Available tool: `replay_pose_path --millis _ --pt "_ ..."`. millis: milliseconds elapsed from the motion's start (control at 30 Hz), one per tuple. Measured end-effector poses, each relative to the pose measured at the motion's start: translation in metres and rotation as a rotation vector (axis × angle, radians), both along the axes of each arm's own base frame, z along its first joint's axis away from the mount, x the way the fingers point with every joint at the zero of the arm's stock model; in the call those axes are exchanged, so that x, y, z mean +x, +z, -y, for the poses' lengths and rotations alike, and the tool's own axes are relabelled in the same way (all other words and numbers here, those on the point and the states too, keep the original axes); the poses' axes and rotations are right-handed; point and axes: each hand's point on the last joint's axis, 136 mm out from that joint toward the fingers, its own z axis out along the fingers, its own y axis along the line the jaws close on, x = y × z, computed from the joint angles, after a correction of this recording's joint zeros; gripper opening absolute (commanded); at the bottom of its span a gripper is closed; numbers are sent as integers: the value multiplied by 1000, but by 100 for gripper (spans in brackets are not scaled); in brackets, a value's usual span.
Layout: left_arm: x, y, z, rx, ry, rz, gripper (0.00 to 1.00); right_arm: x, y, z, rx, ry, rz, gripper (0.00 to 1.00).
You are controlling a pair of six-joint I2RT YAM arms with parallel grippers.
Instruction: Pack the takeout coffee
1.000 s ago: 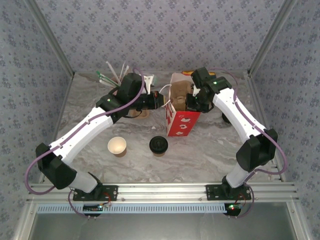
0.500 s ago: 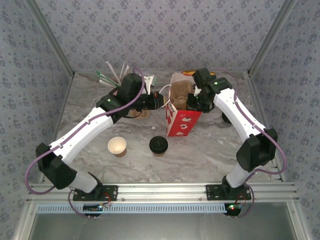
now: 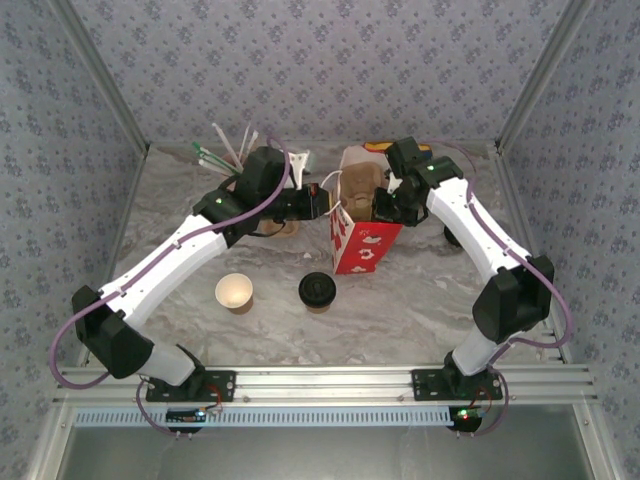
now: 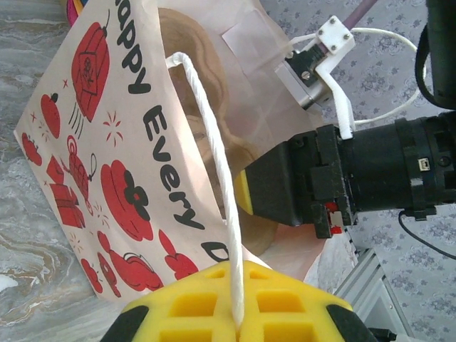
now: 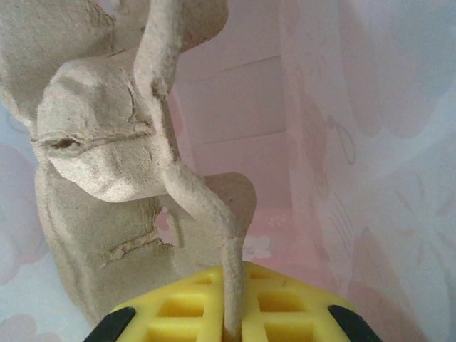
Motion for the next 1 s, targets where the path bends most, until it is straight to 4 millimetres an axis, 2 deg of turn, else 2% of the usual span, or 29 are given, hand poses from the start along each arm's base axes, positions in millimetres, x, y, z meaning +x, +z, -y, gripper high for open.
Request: replay_pose_path --millis 367,1000 --pt "2 13 19 -21 -35 15 0 -1 -15 10 0 -28 -40 12" --pt "7 12 27 -24 -49 5 0 1 -15 13 4 -37 -42 17"
